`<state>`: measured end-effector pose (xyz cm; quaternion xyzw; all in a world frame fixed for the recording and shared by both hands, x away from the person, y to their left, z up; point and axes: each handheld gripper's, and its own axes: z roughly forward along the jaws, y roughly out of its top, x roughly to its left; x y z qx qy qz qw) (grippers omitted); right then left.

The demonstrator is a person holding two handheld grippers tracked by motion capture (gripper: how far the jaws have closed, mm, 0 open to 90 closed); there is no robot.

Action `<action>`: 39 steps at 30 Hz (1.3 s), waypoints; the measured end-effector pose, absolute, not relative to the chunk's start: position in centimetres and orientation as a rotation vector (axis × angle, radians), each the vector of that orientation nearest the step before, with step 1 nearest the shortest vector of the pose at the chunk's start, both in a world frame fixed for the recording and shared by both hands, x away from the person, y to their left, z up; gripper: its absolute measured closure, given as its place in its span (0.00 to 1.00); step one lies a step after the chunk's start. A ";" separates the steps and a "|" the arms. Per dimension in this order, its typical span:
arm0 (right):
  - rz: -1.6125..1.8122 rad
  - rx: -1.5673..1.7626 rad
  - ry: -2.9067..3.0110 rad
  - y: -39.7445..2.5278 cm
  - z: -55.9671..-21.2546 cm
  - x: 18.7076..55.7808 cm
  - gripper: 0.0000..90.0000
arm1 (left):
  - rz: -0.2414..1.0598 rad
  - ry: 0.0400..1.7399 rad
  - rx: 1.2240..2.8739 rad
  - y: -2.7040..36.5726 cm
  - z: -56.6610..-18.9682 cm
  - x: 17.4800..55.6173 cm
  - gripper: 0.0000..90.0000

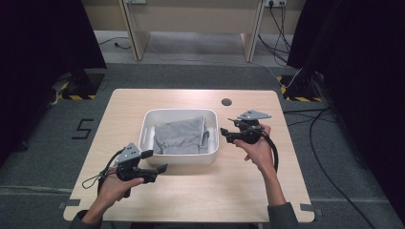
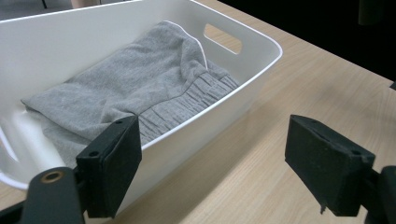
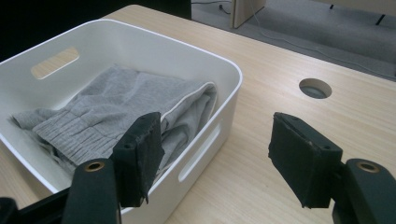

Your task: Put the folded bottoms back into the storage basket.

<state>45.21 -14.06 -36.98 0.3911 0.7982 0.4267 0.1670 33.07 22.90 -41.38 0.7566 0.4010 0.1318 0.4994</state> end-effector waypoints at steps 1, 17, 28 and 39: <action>1.214 1.105 2.271 -14.2 -36.9 45.1 0.39 | 0.320 0.970 1.829 22.9 -41.4 33.0 0.21; 1.199 1.116 2.252 -16.6 -37.3 43.1 0.39 | 0.339 0.981 1.812 24.2 -41.5 31.5 0.20; 1.236 1.137 2.220 -18.0 -38.1 41.7 0.39 | 0.321 0.985 1.822 24.5 -43.1 30.7 0.21; 1.265 1.158 2.179 -19.2 -39.4 39.8 0.39 | 0.298 0.965 1.837 23.7 -44.4 30.4 0.20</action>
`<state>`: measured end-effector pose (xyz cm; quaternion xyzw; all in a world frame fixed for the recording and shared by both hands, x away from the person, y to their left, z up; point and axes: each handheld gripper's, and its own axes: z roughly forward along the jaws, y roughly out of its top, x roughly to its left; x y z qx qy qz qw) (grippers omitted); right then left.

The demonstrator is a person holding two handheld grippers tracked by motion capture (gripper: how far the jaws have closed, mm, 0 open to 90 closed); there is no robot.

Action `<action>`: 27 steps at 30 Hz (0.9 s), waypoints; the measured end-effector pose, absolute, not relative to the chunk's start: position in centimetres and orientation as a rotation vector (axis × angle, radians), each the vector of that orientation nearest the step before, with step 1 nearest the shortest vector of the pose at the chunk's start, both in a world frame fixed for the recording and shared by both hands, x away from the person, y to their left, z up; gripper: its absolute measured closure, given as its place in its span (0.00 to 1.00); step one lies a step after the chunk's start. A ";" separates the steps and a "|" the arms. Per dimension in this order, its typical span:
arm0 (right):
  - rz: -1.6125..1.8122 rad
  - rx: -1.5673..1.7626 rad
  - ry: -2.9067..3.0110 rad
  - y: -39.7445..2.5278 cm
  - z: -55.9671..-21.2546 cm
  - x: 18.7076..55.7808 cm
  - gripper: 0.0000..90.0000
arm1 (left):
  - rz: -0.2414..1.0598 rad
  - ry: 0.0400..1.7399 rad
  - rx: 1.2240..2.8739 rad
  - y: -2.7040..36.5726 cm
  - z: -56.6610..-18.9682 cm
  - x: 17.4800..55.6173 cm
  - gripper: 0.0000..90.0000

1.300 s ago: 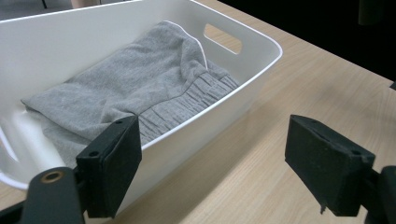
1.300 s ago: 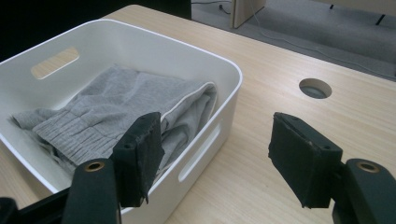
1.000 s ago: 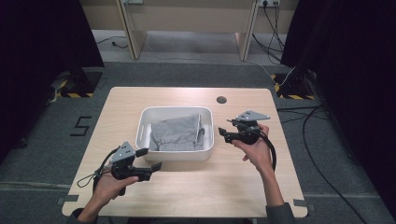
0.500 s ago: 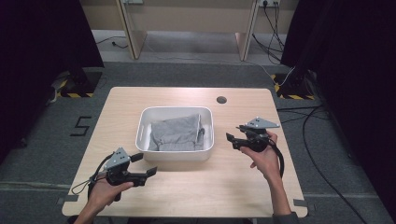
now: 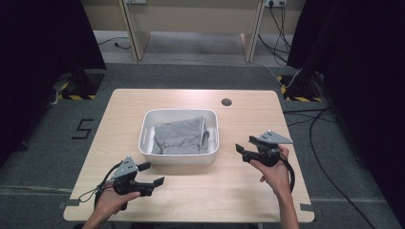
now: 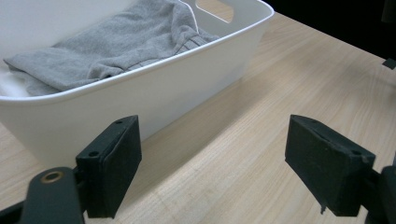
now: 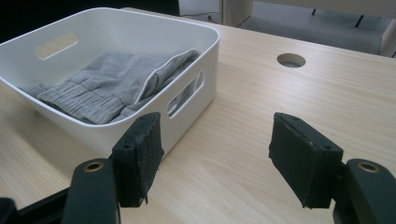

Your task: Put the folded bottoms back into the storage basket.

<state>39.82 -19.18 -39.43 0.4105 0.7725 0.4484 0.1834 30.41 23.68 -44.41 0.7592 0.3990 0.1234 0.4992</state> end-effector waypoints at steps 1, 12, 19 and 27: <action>1.269 1.158 2.177 -19.3 -39.5 39.7 0.39 | 0.297 0.964 1.837 23.6 -44.5 30.4 0.20; 1.264 1.189 2.178 -20.3 -41.0 38.5 0.39 | 0.279 0.982 1.853 23.6 -45.7 30.6 0.20; 1.279 1.196 2.191 -21.1 -41.9 37.6 0.35 | 0.261 0.986 1.857 23.6 -46.8 30.5 0.19; 1.251 1.208 2.212 -21.1 -42.8 36.7 0.27 | 0.274 1.021 1.893 24.3 -48.5 30.0 0.19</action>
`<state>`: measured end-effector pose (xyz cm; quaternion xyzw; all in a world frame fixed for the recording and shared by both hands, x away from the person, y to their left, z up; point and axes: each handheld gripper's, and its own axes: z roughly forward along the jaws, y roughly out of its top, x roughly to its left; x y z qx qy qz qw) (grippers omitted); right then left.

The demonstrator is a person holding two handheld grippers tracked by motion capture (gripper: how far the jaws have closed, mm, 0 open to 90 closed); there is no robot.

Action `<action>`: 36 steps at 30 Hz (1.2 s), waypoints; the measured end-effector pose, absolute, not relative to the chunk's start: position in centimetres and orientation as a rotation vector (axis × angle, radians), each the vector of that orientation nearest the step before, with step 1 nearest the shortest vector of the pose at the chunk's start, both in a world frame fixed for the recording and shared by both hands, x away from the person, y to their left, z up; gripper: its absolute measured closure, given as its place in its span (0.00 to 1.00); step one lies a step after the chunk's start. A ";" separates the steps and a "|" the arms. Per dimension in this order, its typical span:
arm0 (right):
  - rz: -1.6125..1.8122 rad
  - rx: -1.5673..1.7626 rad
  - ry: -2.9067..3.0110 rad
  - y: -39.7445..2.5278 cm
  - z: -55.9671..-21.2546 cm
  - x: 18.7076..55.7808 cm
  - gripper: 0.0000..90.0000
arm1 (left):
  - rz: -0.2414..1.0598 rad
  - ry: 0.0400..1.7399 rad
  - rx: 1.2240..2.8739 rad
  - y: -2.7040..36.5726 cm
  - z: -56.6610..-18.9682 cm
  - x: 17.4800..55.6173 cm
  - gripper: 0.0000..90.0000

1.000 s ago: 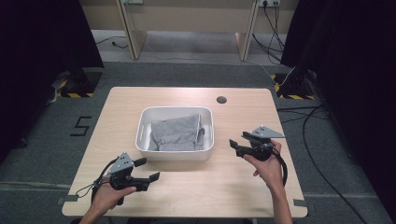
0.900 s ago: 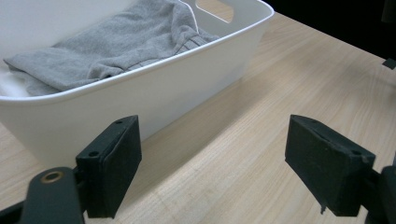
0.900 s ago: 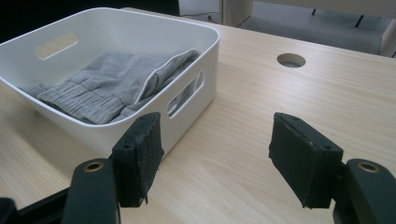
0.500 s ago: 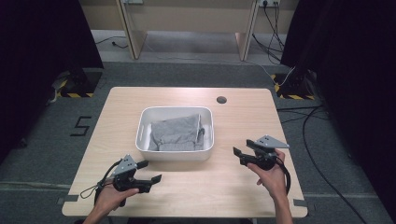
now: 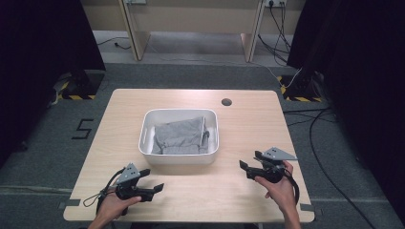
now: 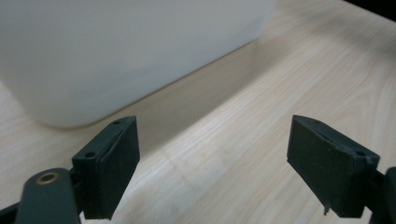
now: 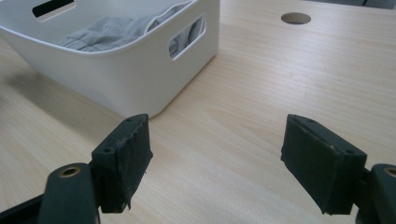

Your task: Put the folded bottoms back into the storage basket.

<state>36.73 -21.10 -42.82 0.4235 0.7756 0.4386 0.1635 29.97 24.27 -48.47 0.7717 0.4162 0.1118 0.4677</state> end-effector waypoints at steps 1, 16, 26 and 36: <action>1.242 1.207 2.213 -21.3 -43.0 36.6 0.28 | 0.273 1.025 1.898 24.4 -48.6 29.9 0.19; 1.206 1.265 2.219 -22.7 -44.2 34.5 0.28 | 0.277 1.049 1.908 25.6 -49.4 28.2 0.19; 1.174 1.275 2.235 -23.2 -45.2 32.7 0.29 | 0.281 1.043 1.919 25.6 -49.4 27.6 0.19; 1.121 1.249 2.254 -22.6 -46.8 31.0 0.30 | 0.283 1.043 1.929 25.9 -49.4 26.8 0.19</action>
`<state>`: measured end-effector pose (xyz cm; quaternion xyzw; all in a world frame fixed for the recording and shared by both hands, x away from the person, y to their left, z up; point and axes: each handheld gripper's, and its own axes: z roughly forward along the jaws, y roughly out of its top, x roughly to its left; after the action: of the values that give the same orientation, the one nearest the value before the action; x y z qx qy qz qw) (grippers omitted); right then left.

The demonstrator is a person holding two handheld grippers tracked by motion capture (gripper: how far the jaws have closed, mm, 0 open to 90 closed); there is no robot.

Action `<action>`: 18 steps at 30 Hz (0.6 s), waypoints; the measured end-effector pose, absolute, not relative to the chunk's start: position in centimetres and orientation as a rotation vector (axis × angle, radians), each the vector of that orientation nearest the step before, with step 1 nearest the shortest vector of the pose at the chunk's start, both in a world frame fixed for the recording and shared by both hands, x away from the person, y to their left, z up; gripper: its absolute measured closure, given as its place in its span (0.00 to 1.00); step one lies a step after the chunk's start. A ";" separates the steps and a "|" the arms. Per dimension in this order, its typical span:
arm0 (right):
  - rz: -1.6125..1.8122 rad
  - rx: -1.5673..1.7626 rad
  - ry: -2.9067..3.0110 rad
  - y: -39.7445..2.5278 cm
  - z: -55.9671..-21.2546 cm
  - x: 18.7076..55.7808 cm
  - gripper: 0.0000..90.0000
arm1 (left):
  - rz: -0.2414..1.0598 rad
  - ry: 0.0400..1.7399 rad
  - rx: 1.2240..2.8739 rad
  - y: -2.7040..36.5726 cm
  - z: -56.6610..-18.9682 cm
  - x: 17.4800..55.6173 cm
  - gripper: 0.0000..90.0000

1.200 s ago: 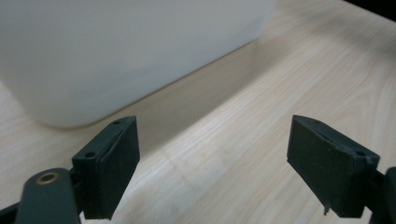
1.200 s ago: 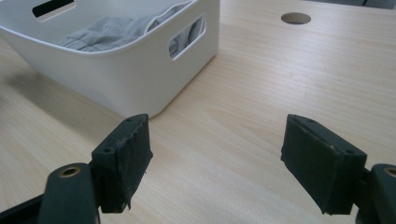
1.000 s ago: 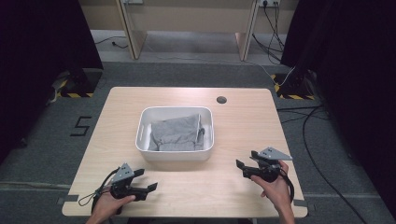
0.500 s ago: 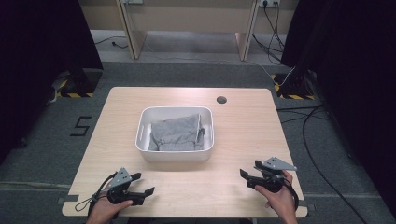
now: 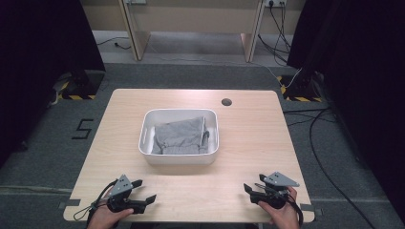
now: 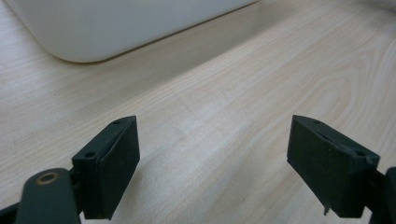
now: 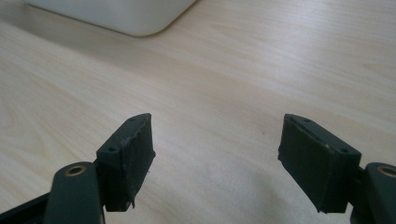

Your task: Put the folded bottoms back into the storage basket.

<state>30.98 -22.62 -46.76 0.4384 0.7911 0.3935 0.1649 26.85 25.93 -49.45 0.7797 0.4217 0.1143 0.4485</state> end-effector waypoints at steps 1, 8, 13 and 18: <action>1.117 1.248 2.257 -22.6 -46.9 30.8 0.30 | 0.282 1.045 1.928 25.9 -49.5 26.8 0.19; 1.106 1.265 2.257 -23.0 -47.5 29.8 0.30 | 0.279 1.058 1.942 26.2 -49.7 26.4 0.19; 1.115 1.278 2.245 -23.3 -47.9 29.2 0.30 | 0.286 1.067 1.943 26.4 -49.9 26.0 0.19; 1.106 1.278 2.252 -23.1 -48.5 28.6 0.27 | 0.294 1.073 1.950 26.6 -50.0 25.8 0.19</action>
<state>28.65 -23.12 -48.53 0.4480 0.7891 0.3876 0.1623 25.76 26.58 -50.01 0.7827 0.4309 0.1180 0.4334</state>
